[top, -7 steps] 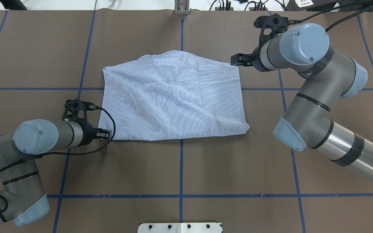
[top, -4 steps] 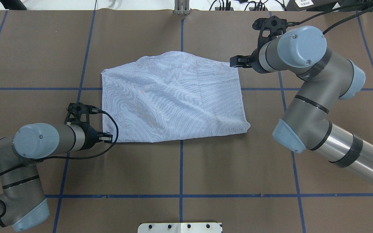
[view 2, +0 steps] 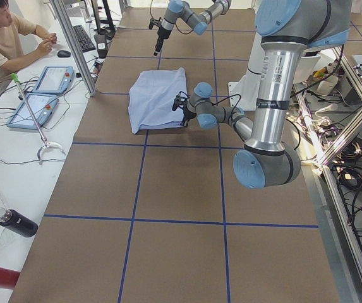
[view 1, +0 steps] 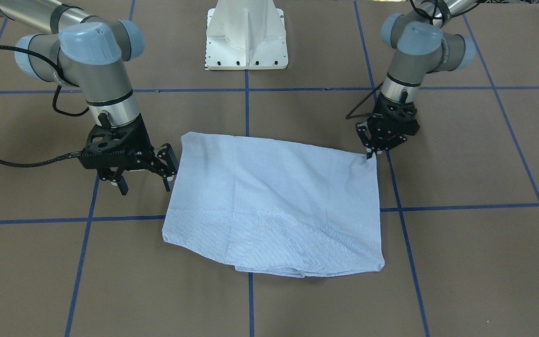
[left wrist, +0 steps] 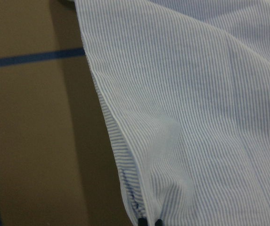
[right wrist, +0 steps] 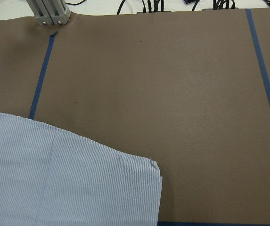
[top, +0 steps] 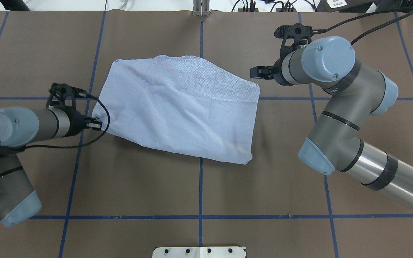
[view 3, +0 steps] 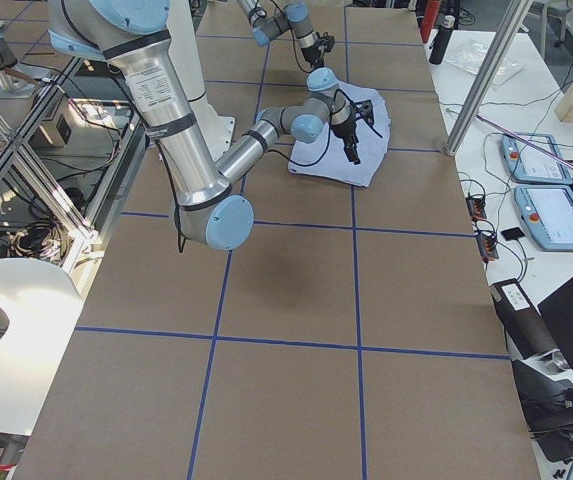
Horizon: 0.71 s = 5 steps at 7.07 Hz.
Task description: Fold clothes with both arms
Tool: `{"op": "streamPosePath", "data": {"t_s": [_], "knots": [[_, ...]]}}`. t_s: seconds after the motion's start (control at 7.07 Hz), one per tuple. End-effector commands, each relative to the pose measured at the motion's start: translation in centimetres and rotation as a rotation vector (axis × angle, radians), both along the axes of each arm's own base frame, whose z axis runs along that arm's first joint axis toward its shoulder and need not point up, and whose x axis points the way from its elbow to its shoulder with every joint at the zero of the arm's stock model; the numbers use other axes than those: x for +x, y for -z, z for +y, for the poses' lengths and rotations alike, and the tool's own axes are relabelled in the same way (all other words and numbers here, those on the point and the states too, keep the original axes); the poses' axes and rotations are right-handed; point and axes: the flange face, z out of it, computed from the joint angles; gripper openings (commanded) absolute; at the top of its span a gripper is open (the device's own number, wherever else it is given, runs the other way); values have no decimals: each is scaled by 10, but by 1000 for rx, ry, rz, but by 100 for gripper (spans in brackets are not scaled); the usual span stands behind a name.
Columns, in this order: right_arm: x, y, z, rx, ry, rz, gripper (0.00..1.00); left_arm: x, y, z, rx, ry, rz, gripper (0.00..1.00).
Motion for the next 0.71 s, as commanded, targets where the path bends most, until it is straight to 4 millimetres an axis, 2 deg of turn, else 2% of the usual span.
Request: {"op": "streamPosePath", "data": {"t_s": [0.0,0.14,0.28,0.42,0.57], "knots": [[-5,11,5,15,11,-15,100,-33,-12,-134,54,93,-134,0],[-8,22,6,26,14,-27,100,-27,-10,-191,40,120,-175,0],[-9,31,7,40,20,-37,100,-20,-1,-234,27,145,-193,0],[-5,37,11,49,20,-49,100,-4,13,-269,32,157,-191,0],[-4,42,17,56,25,-59,100,12,22,-291,51,160,-174,0]]}}
